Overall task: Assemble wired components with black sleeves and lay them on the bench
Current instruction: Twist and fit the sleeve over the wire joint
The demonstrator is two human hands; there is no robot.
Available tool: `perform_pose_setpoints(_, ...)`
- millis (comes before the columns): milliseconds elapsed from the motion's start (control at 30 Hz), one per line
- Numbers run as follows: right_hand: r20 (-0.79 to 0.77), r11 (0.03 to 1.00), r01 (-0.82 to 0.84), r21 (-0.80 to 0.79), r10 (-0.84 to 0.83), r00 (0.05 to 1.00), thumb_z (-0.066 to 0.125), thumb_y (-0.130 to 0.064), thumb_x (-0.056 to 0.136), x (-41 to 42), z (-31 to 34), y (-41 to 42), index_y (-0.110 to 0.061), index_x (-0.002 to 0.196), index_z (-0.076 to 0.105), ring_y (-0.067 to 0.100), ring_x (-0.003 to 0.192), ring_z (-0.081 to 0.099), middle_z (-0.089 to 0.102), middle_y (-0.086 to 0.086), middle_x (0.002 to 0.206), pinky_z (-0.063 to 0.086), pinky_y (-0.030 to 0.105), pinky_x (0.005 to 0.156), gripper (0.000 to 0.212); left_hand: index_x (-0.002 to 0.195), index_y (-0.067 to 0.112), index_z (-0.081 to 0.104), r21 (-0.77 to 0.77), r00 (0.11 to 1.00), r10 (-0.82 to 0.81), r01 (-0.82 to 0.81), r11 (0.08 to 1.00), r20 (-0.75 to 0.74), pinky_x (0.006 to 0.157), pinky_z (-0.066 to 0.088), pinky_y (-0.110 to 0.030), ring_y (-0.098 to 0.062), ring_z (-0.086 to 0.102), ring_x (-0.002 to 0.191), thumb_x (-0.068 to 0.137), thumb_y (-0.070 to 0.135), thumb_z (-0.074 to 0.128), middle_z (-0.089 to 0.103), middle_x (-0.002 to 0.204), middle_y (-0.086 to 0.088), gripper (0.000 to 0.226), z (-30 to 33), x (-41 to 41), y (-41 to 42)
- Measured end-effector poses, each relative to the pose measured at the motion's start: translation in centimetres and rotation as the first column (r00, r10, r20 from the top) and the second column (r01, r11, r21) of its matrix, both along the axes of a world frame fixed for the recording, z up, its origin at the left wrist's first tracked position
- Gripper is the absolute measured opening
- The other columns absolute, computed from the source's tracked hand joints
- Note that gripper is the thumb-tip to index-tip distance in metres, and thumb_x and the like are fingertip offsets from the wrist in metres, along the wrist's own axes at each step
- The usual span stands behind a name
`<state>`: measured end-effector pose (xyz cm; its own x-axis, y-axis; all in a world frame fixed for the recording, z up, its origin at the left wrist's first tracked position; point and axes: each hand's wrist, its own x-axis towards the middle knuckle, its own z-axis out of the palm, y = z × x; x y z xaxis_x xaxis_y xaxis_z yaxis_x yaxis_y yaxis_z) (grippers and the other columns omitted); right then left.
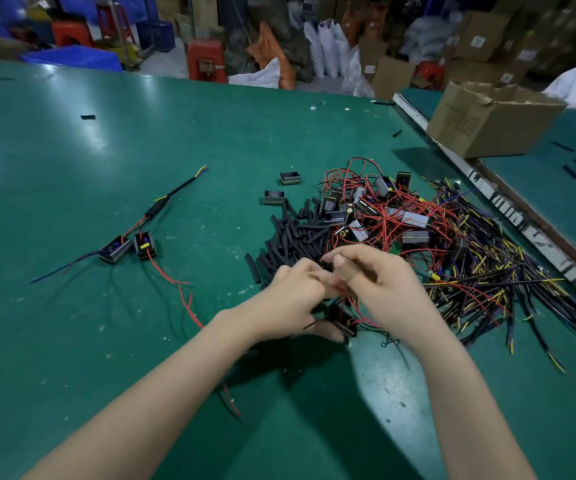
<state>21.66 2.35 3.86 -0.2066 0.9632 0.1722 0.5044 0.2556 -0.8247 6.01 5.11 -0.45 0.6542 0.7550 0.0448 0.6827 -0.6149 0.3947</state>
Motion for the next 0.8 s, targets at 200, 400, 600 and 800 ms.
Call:
perform_pose_setpoints(200,-0.236,0.982,0.187,-0.015,-0.185,0.954,0.051,-0.021,0.098,0.4,-2.8,0.4,-0.03,0.095,0.068,0.007,0.061,0.055,0.064,-0.008,0.064,0.048,0.023,0.064,0.019,0.108,0.032,0.067,-0.225,0.872,0.258,-0.176,0.958,0.415,0.084,0.042,-0.009,0.006,0.058,0.1,0.087,0.043,0.056,0.067,0.108,0.017,0.027,2.5,-7.2,-1.4)
perform_pose_setpoints(400,-0.299,0.962,0.272,-0.032,-0.269,0.916,0.051,-0.022,0.098,-0.9,-4.1,0.8,-0.03,0.104,0.063,0.01,0.06,0.052,0.064,-0.008,0.064,0.045,0.031,0.065,0.015,0.101,0.037,0.067,-0.388,0.918,0.202,-0.058,0.92,0.341,0.085,0.045,-0.016,0.001,0.062,0.096,0.07,0.054,0.068,0.068,0.1,0.024,0.035,1.6,-8.1,-4.0)
perform_pose_setpoints(600,-0.351,0.959,0.282,-0.016,-0.269,0.897,0.054,-0.024,0.097,-1.1,-4.4,0.4,-0.031,0.098,0.058,0.005,0.062,0.057,0.068,-0.004,0.07,0.046,0.024,0.064,0.008,0.094,0.027,0.072,-0.334,0.873,0.214,-0.063,0.94,0.438,0.076,0.047,-0.015,0.003,0.063,0.085,0.079,0.05,0.06,0.071,0.09,0.015,0.03,0.4,-5.9,-4.3)
perform_pose_setpoints(800,-0.421,0.966,0.256,0.032,-0.219,0.88,0.057,-0.021,0.095,-1.1,-4.4,-0.2,-0.026,0.092,0.062,0.003,0.064,0.057,0.065,-0.007,0.066,0.046,0.019,0.064,0.008,0.088,0.026,0.071,-0.427,0.72,0.398,-0.155,0.891,0.569,0.076,0.049,-0.025,-0.005,0.061,0.075,0.084,0.046,0.058,0.072,0.078,0.013,0.024,-0.2,-5.0,-3.8)
